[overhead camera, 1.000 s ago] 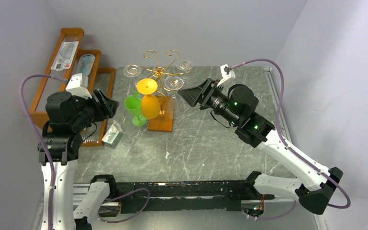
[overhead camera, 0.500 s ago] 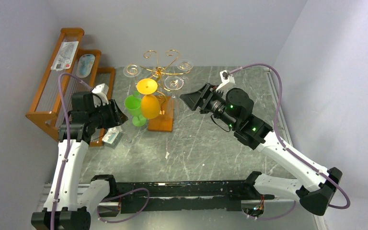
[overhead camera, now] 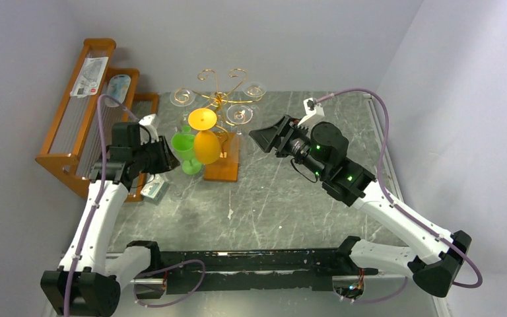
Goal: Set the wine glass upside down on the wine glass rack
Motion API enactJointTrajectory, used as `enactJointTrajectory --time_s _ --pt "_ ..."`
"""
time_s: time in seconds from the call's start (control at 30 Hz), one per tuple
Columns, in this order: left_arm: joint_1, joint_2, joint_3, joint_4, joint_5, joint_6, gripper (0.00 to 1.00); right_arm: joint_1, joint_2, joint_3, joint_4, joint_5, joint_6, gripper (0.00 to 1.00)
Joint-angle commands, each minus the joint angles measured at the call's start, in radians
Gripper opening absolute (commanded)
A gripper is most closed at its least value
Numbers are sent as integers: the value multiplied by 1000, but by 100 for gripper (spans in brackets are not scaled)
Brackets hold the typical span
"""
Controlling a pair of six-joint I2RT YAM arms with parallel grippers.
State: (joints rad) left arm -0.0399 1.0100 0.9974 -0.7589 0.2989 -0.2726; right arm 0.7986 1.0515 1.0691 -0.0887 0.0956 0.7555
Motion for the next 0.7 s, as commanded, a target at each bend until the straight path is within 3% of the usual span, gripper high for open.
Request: enactJointTrajectory --time_s 0.0,0.27,0.37,0.67 --pt "-90 24 -17 -16 -66 7 33 -1 -13 -11 -18 18 10 61" --pt "-181 14 12 -80 -188 6 7 -1 -32 -18 -27 18 20 61" --pt "-198 -5 30 -110 -191 12 5 -1 -41 -22 -30 16 26 60" --pt "-207 -159 53 -93 119 -1 5 -1 -87 -81 -37 74 129 59"
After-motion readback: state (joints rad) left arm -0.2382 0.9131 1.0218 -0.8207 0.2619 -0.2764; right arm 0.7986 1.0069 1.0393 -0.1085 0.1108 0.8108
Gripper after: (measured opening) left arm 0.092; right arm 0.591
